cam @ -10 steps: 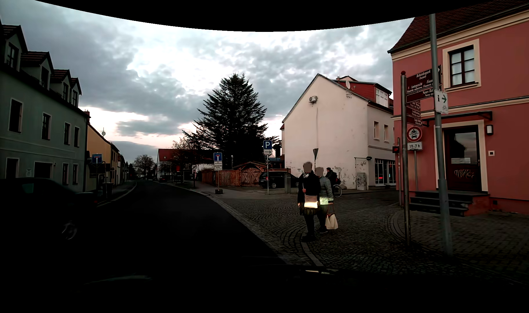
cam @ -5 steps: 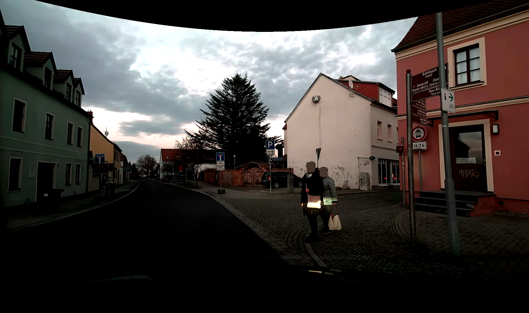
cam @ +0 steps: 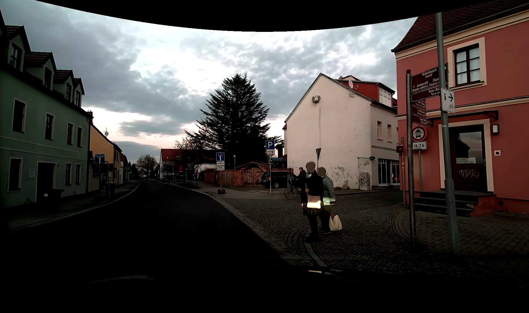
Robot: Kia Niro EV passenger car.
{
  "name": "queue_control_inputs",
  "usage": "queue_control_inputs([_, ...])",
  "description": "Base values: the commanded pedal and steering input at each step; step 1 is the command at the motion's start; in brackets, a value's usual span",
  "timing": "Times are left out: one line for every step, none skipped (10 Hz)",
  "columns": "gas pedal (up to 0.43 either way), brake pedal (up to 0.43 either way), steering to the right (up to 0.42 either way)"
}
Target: Follow the waypoints while adhering to traffic rules and regulations
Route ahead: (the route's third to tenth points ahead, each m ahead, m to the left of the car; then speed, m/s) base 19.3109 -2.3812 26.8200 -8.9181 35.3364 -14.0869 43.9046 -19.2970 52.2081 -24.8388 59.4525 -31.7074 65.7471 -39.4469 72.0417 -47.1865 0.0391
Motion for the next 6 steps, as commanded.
queue_control_inputs([0.0, 0.14, -0.697])
queue_control_inputs([0.0, 0.14, -0.698])
queue_control_inputs([0.0, 0.14, -0.698])
queue_control_inputs([0.0, 0.14, -0.697])
queue_control_inputs([0.0, 0.14, -0.697])
queue_control_inputs([0.0, 0.134, -0.698])
